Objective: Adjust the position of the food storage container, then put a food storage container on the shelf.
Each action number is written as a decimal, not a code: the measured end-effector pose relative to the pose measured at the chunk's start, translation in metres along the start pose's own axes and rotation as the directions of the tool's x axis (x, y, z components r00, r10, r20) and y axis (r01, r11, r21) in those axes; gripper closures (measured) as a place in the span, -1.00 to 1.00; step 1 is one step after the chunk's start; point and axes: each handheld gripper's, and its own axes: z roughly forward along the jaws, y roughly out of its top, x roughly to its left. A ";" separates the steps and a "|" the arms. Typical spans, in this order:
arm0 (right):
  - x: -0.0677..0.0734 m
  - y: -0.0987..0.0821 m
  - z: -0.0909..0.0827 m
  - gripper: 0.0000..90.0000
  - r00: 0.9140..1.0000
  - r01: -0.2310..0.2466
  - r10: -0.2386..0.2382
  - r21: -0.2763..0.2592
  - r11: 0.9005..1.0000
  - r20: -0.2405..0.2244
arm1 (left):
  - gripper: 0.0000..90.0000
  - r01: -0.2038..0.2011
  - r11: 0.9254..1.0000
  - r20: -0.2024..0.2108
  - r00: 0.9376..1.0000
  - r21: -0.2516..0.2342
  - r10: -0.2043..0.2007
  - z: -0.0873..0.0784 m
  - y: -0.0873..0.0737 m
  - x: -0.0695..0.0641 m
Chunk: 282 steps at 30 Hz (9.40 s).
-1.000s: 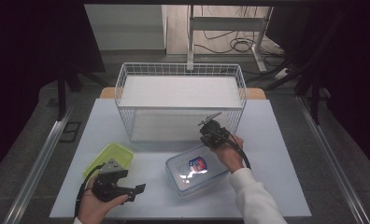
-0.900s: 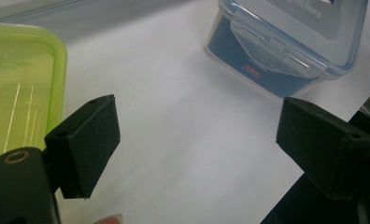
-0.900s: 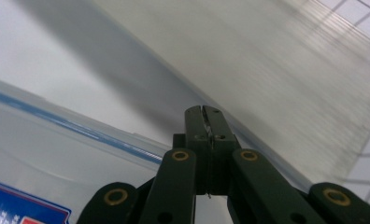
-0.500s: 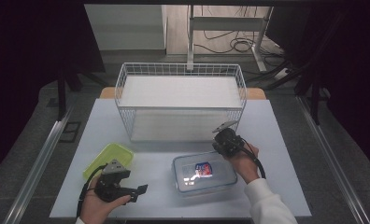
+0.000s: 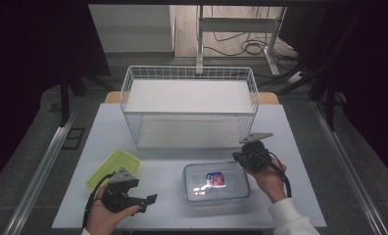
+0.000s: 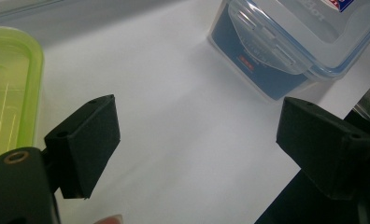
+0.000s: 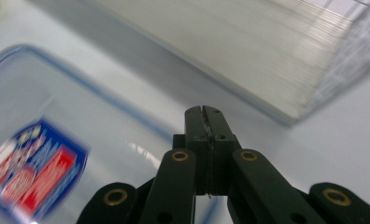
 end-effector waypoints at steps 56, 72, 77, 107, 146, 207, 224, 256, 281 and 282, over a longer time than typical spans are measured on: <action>0.040 -0.067 -0.003 0.99 0.994 0.033 -0.023 0.092 0.995 -0.107 | -0.71 0.055 0.997 0.006 0.998 -0.050 -0.055 -0.012 -0.001 0.012; 0.006 -0.091 -0.043 0.49 0.965 -0.189 0.172 -0.071 0.979 -0.198 | -0.69 0.117 0.989 0.096 0.990 -0.094 -0.108 -0.015 0.004 0.007; 0.000 -0.093 -0.046 -0.15 0.923 -0.311 0.266 -0.134 0.941 -0.277 | -0.64 0.161 0.980 0.123 0.981 -0.114 -0.147 -0.015 0.007 0.009; -0.007 -0.089 -0.034 -0.40 0.856 -0.412 0.337 -0.125 0.902 -0.391 | -0.77 0.377 0.926 0.290 0.885 0.008 -0.363 0.047 0.029 0.008; -0.007 -0.089 -0.029 -0.40 0.862 -0.406 0.339 -0.113 0.907 -0.376 | -0.65 0.402 0.910 0.334 0.849 0.097 -0.410 0.073 0.022 0.015; -0.015 -0.068 0.034 -0.04 0.648 -0.521 0.510 0.158 0.839 -0.565 | -0.36 0.408 0.907 0.333 0.845 0.105 -0.418 0.073 0.022 0.014; -0.013 -0.071 0.024 0.12 0.651 -0.509 0.482 0.134 0.850 -0.587 | -0.10 0.390 0.918 0.354 0.851 0.066 -0.387 0.060 0.018 0.014; -0.012 -0.074 0.018 0.25 0.613 -0.548 0.501 0.127 0.826 -0.611 | 0.09 0.406 0.913 0.379 0.840 0.032 -0.387 0.050 0.014 0.016; -0.014 -0.067 0.013 0.23 0.609 -0.559 0.502 0.116 0.821 -0.614 | 0.15 0.388 0.922 0.390 0.847 0.012 -0.362 0.042 0.023 0.015; -0.014 -0.067 0.013 0.23 0.609 -0.559 0.502 0.116 0.821 -0.614 | 0.15 0.387 0.922 0.391 0.847 0.011 -0.361 0.041 0.024 0.014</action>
